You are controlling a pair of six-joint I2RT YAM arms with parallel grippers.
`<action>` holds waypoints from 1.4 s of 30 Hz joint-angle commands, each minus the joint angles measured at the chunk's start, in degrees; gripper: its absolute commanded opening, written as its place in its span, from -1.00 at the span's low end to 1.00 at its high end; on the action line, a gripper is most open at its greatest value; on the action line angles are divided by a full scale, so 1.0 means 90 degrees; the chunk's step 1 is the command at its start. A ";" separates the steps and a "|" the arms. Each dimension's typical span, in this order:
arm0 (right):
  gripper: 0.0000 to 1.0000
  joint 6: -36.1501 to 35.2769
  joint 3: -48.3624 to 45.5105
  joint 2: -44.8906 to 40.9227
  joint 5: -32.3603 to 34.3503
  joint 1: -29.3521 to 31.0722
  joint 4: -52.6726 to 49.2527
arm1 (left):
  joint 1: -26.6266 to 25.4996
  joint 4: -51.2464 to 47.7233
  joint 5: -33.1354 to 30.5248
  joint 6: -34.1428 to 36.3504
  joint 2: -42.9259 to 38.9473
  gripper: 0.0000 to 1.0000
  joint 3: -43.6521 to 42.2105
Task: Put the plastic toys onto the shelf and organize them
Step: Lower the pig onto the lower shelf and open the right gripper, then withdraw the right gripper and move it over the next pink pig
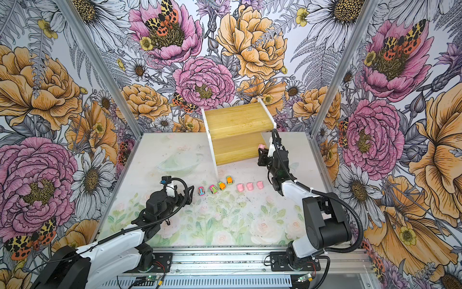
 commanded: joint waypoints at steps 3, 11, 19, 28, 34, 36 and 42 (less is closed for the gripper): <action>-0.48 0.0001 -0.0041 0.0209 -0.0019 0.0043 0.0133 | 0.0059 0.0166 0.0094 0.0016 -0.0032 0.98 0.0066; -0.43 -0.0033 -0.0102 0.0223 0.0027 0.0041 0.0126 | 0.0054 0.0159 0.0098 0.0016 -0.0027 0.98 0.0066; -0.20 -0.0040 -0.0112 0.0195 0.0099 0.0046 0.0069 | 0.0054 0.0158 0.0099 0.0015 -0.0022 0.98 0.0062; -0.04 -0.0143 -0.0148 0.0039 0.0169 0.0044 -0.0056 | 0.0062 0.0166 0.0099 0.0015 -0.0040 0.98 0.0058; 0.14 -0.0315 -0.0242 -0.0359 0.0082 0.0042 -0.0442 | 0.0062 0.0162 0.0105 0.0020 -0.0039 0.98 0.0058; 0.18 -0.0332 -0.0386 -0.0648 0.0047 0.0047 -0.0621 | 0.0062 0.0151 0.0103 0.0015 -0.0040 0.98 0.0066; 0.23 -0.0128 -0.1543 -0.1541 0.0081 0.0045 -0.0073 | 0.0075 0.0152 0.0080 0.0015 -0.0033 0.98 0.0070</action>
